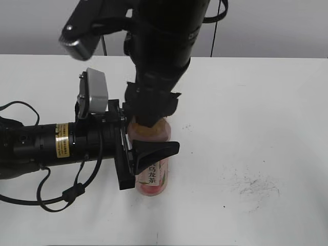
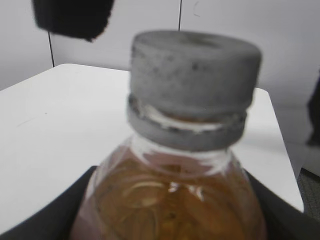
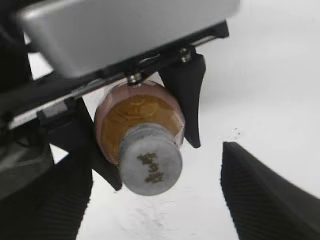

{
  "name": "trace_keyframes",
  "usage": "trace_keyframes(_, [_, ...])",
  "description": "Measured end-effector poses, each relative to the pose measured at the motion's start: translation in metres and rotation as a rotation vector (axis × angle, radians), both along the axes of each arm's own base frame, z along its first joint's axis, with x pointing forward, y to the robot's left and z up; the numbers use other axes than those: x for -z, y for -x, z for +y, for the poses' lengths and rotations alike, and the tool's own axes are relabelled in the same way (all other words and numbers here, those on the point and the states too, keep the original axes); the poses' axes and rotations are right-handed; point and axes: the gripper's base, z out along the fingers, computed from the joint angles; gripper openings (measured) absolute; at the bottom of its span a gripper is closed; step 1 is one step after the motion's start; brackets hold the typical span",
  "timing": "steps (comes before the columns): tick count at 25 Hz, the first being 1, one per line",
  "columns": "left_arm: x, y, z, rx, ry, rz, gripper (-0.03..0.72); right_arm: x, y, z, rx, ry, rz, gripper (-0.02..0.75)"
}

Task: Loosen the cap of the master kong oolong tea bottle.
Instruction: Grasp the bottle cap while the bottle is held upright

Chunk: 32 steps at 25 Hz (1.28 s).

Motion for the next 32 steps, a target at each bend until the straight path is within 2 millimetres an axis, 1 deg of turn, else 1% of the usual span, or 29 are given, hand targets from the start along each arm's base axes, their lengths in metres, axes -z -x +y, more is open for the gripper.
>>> trace_keyframes(5, [0.0001, 0.0, 0.0, 0.0, -0.001, 0.0, 0.445, 0.0, -0.0006, -0.0005, 0.527, -0.096, 0.114, 0.587])
trace_keyframes(7, [0.0001, 0.0, 0.0, 0.0, -0.001, 0.0, 0.445, 0.0, -0.0007, -0.0006, 0.672, -0.123, 0.145, 0.586])
trace_keyframes(9, [0.0001, 0.0, 0.0, 0.0, -0.001, 0.0, 0.445, 0.0, -0.0007, -0.0006, 0.745, -0.137, 0.162, 0.58])
trace_keyframes(11, [0.0001, 0.0, 0.0, 0.0, -0.001, 0.0, 0.445, 0.0, -0.0007, -0.0006, 0.777, -0.143, 0.169, 0.551])
trace_keyframes(13, [0.0001, 0.0, 0.0, 0.0, -0.001, 0.0, 0.445, 0.0, -0.0007, -0.0006, 0.786, -0.145, 0.171, 0.493])
trace_keyframes(17, [0.0, -0.0002, 0.0001, -0.003, 0.0, 0.002, 0.445, 0.0, -0.0004, -0.0003, 0.792, -0.148, 0.178, 0.32])
trace_keyframes(18, [0.0, -0.0002, 0.0001, -0.003, 0.001, 0.003, 0.445, 0.0, 0.0, 0.0, 0.793, -0.15, 0.183, 0.288])
trace_keyframes(22, [0.0001, -0.0007, 0.0002, -0.009, 0.001, 0.008, 0.445, 0.003, -0.0015, 0.0018, 0.777, -0.143, 0.18, 0.282])
trace_keyframes(27, [0.0002, -0.0017, 0.0006, -0.02, 0.002, 0.018, 0.445, 0.0034, -0.0028, 0.0027, 0.69, -0.129, 0.154, 0.271])
trace_keyframes(30, [0.0002, -0.0017, 0.0006, -0.02, 0.002, 0.018, 0.445, 0.0027, -0.0028, 0.0024, 0.535, -0.101, 0.115, 0.271])
trace_keyframes(32, [0.0001, -0.0013, 0.0005, -0.016, 0.002, 0.014, 0.445, 0.0013, -0.0019, 0.0023, 0.365, -0.075, 0.081, 0.271])
